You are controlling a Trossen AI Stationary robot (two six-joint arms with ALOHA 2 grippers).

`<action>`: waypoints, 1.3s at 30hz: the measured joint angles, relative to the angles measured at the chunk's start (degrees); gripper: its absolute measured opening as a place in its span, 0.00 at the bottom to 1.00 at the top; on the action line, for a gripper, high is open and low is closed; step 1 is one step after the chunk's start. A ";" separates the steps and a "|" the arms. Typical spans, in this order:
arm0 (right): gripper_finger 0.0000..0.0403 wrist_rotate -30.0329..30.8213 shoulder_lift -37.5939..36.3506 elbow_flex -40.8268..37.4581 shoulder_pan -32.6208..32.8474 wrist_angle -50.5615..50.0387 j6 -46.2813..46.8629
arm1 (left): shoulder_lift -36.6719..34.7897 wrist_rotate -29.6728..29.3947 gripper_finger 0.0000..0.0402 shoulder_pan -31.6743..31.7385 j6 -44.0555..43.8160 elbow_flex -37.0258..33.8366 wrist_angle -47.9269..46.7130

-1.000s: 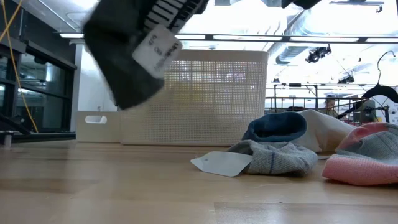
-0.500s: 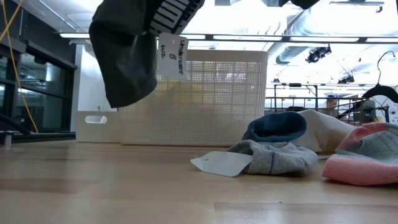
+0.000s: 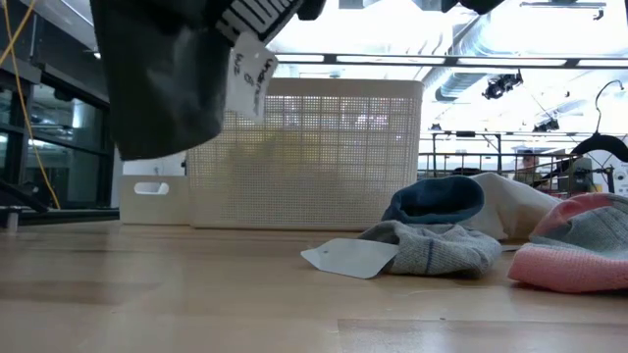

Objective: Pick & Place Cloths
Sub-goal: Put the gray shorts into the wire basket

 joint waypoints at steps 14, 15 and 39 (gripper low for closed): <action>0.04 5.02 -3.36 -0.02 -0.09 -8.98 2.34 | -0.47 -1.94 0.33 -0.06 -9.82 -0.07 -1.58; 0.04 5.89 -4.14 -0.02 0.06 -10.30 2.34 | -0.65 -2.76 0.38 -0.05 -11.00 -0.07 -1.46; 0.04 37.78 -26.77 -0.02 5.38 -50.98 11.10 | -12.00 -20.80 0.64 -0.08 -43.39 0.00 -20.38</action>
